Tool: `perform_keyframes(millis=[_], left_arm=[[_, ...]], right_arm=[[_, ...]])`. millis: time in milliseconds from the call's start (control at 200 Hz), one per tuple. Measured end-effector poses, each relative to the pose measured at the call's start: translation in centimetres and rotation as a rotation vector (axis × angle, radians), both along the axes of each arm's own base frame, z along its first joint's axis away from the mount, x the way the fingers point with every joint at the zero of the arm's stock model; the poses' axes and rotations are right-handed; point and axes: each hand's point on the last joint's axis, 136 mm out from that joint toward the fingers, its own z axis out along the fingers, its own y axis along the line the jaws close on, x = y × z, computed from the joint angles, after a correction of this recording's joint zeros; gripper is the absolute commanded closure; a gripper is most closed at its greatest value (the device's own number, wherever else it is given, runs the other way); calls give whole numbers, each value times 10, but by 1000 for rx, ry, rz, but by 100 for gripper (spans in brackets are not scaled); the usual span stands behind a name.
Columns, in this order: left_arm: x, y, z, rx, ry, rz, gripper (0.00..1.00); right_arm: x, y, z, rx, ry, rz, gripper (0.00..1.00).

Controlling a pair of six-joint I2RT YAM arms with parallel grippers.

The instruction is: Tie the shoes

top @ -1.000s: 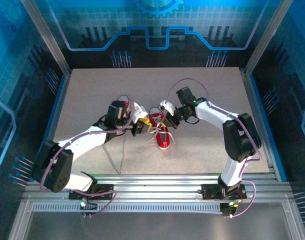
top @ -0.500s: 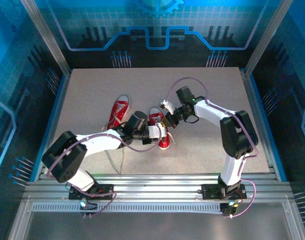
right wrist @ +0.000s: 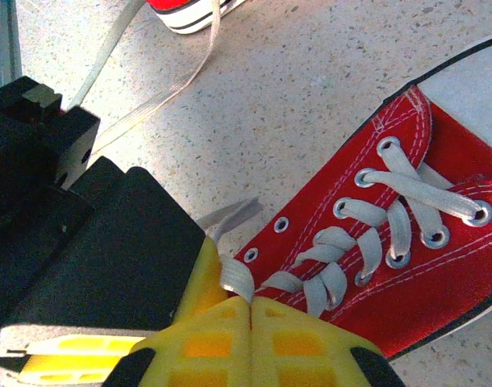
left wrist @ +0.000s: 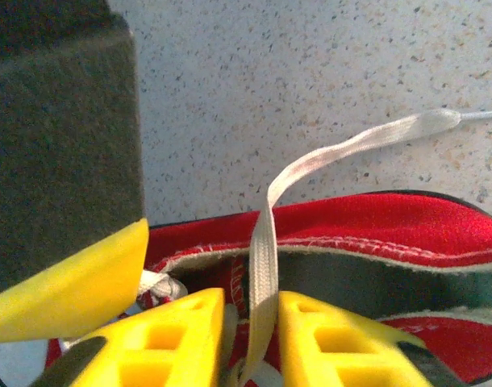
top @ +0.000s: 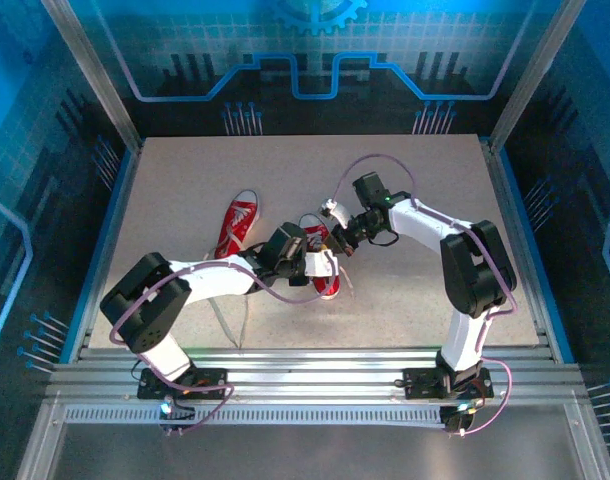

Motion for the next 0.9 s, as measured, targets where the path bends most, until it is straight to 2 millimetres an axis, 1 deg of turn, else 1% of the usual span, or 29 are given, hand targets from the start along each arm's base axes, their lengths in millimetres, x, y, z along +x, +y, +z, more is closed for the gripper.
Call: perform_keyframes(millis=[70,280,415,530,605,705,800,900], left_arm=[[1,2,-1,10,-2,6,100],[2,6,-2,10,9,40,100],[3,11,6,-29,17,82,100],[9,13,14,-63,10,127,100],[13,14,18,-80,3,153,87],[19,16,21,-92,-8,184,74],[23,16,23,-101,-23,209,68],[28,18,21,-98,-34,229,61]], right_arm=[[0,0,0,-1,2,-1,100],[0,0,0,1,13,-14,100],[-1,0,-4,4,18,-26,100],[-5,-2,-7,4,27,-33,100],[-5,-2,-7,6,24,-36,100],[-5,-2,-4,13,11,-36,100],[-4,-2,-1,18,0,-36,100],[-4,-2,-1,18,-2,-35,100]])
